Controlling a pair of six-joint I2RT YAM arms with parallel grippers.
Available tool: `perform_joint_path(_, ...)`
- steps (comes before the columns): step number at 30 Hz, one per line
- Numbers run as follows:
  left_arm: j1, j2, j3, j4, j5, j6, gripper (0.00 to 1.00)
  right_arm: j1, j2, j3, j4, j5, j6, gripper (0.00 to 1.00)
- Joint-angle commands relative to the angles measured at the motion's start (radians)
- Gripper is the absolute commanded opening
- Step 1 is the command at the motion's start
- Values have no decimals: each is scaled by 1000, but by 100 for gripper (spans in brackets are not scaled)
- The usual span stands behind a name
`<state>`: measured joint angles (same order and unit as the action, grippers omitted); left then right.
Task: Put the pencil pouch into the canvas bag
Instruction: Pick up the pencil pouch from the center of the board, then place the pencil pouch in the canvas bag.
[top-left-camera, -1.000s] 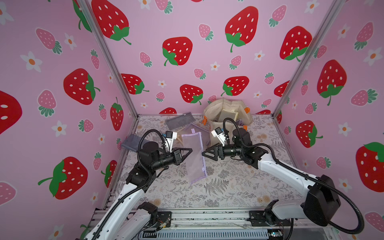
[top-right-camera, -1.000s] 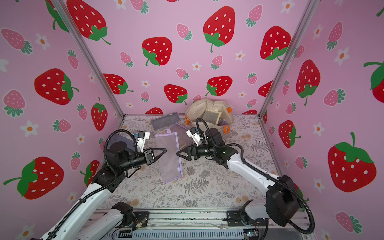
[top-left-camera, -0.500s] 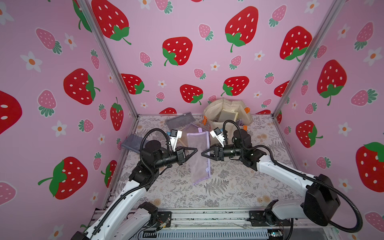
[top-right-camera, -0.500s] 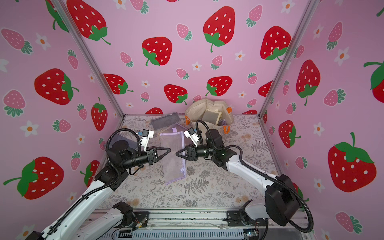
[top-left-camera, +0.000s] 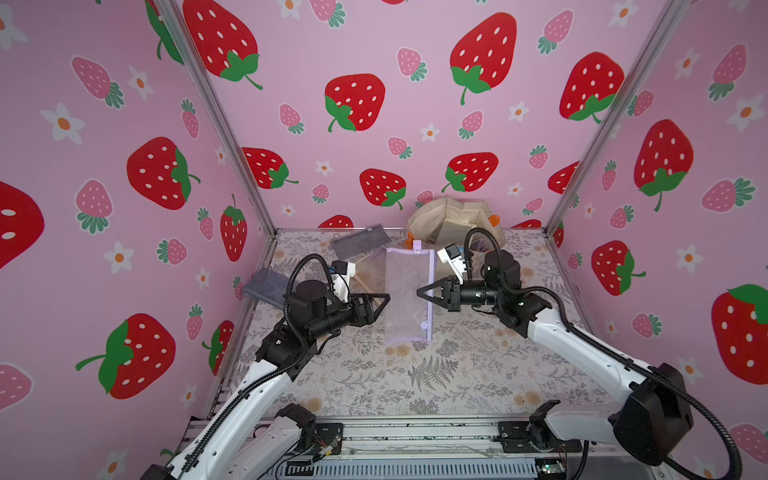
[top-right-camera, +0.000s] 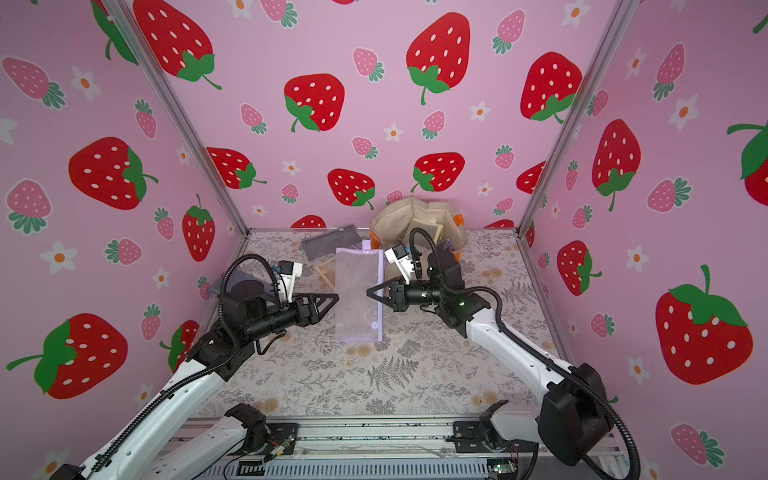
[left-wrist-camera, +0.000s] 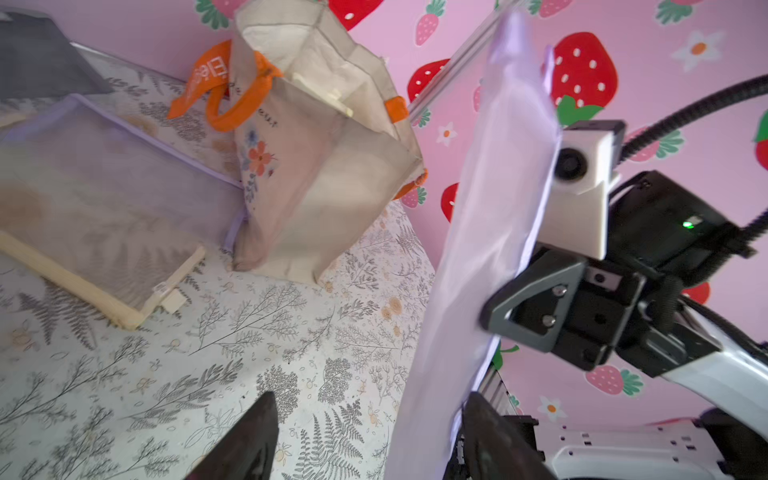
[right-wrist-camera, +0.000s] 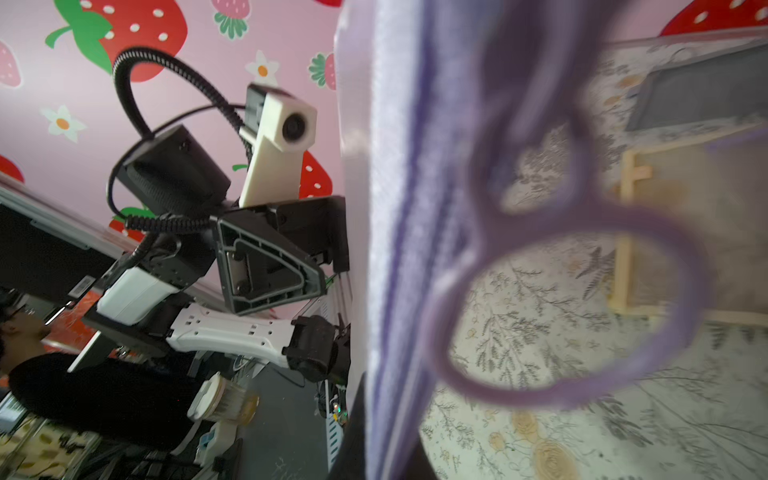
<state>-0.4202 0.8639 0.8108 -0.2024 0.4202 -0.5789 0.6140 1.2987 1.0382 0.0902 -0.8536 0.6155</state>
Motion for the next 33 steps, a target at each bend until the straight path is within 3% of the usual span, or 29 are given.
perform_joint_path(1, -1, -21, 27, -85, -120, 34, 80, -90, 11, 147, -188, 82, -81, 0)
perform_joint_path(4, -2, -39, 12, -100, -136, 36, 81, -174, 92, 306, -320, 145, -122, 0)
perform_joint_path(13, 0, -89, -8, -147, -164, 49, 82, -330, 296, 611, -329, 298, -138, 0)
perform_joint_path(22, 2, -82, -8, -154, -155, 62, 89, -429, 522, 859, -371, 283, -196, 0)
perform_joint_path(28, 3, -65, -15, -123, -146, 53, 89, -440, 633, 896, -378, 242, -232, 0)
perform_joint_path(33, 3, -42, -10, -112, -147, 59, 89, -419, 642, 803, -341, 225, -244, 0)
